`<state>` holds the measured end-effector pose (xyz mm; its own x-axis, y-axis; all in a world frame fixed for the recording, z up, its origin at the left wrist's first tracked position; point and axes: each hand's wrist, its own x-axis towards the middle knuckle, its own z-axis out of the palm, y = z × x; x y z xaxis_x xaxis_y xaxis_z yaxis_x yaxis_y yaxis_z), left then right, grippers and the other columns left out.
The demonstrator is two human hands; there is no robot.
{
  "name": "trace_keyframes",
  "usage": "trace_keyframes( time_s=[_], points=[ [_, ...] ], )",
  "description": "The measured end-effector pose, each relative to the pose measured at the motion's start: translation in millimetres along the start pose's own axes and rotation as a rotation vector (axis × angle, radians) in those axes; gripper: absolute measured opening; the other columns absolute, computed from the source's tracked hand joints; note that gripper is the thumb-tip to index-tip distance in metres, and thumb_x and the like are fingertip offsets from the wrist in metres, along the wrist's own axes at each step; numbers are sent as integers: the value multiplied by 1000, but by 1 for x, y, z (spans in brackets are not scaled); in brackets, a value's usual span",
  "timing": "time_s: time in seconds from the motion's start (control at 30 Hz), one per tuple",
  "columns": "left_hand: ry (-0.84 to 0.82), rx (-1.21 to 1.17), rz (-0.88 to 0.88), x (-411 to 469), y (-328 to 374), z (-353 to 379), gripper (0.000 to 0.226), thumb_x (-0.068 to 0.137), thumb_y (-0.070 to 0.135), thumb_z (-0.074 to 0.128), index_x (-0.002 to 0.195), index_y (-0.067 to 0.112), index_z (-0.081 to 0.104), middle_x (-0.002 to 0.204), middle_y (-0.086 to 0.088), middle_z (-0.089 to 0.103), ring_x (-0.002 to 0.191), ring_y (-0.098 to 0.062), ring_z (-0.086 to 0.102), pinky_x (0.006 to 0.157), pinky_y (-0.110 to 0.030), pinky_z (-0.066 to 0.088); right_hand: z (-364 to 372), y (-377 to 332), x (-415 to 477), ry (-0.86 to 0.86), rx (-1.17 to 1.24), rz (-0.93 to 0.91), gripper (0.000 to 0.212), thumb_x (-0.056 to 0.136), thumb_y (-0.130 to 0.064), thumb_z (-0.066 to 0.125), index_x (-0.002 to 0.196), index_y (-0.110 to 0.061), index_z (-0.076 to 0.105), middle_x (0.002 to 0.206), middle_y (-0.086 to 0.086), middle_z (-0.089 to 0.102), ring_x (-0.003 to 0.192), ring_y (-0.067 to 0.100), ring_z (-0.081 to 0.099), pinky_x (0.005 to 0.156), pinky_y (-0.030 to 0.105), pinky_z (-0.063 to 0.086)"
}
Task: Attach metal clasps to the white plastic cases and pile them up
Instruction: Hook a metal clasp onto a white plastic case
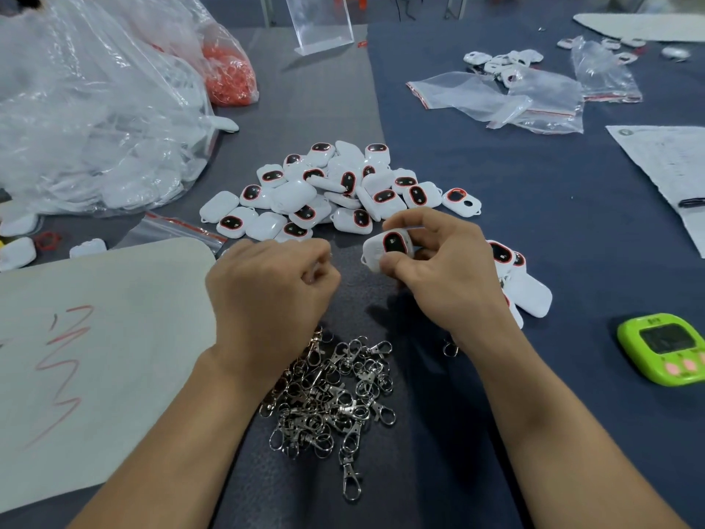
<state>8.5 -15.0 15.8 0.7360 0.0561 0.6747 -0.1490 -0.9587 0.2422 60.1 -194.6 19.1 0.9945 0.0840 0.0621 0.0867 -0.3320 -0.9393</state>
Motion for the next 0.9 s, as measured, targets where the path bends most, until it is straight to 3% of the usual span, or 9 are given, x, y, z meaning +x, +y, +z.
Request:
trace_keyframes(
  time_s=[0.13, 0.2, 0.3, 0.37, 0.47, 0.53, 0.73, 0.9],
  points=[
    [-191, 89, 146, -2, 6, 5, 6, 69, 16, 71, 64, 18, 70, 52, 2, 58, 52, -26, 54, 57, -31, 30, 0, 1, 0, 8, 18, -10, 34, 70, -21, 83, 96, -39, 72, 87, -14, 77, 75, 11, 73, 77, 43, 63],
    [-298, -4, 159, -5, 12, 10, 3, 70, 24, 75, 70, 21, 76, 57, 1, 64, 55, -28, 59, 57, -28, 37, -1, 2, 1, 2, 7, -15, 33, 74, -16, 83, 96, -38, 72, 88, -13, 77, 75, 10, 72, 78, 42, 63],
    [-435, -193, -20, -4, 10, 14, 11, 77, 30, 82, 88, 30, 80, 64, 7, 66, 65, -17, 60, 63, -28, 45, -3, 1, 1, -40, -26, -18, 32, 77, -14, 82, 96, -38, 73, 90, -12, 77, 70, 7, 69, 72, 34, 61],
    [-502, -310, -129, -3, 4, 18, 10, 76, 33, 82, 85, 35, 79, 58, 12, 57, 60, -6, 53, 61, -24, 41, -4, 0, 1, -83, -50, -13, 31, 78, -16, 82, 97, -38, 73, 91, -11, 76, 67, 9, 67, 69, 33, 58],
    [-523, -430, -215, -3, 1, 20, 9, 70, 34, 78, 78, 37, 75, 54, 16, 56, 53, -2, 52, 53, -12, 34, -5, -1, 1, -114, -64, -10, 28, 80, -13, 82, 96, -34, 72, 86, -8, 76, 55, 11, 65, 61, 27, 51],
    [-526, -443, -224, -3, 1, 21, 11, 67, 36, 76, 78, 36, 75, 56, 18, 57, 54, -1, 53, 52, -12, 35, -6, -2, 1, -118, -69, -11, 27, 80, -12, 82, 95, -32, 72, 83, -8, 77, 50, 11, 63, 60, 24, 49],
    [-491, -354, -142, -2, 2, 20, 18, 67, 39, 71, 82, 33, 80, 59, 15, 54, 66, -8, 51, 64, -26, 38, -5, -2, -1, -127, -117, -14, 27, 80, -10, 79, 95, -31, 73, 79, -10, 76, 57, 10, 65, 68, 30, 57],
    [-515, -371, -145, -2, -2, 19, 16, 71, 31, 80, 87, 35, 80, 62, 15, 56, 69, 0, 53, 63, -11, 32, -5, -3, -1, -149, -180, -29, 26, 80, -10, 78, 91, -33, 74, 76, -10, 74, 57, 6, 63, 66, 29, 56]
  ],
)
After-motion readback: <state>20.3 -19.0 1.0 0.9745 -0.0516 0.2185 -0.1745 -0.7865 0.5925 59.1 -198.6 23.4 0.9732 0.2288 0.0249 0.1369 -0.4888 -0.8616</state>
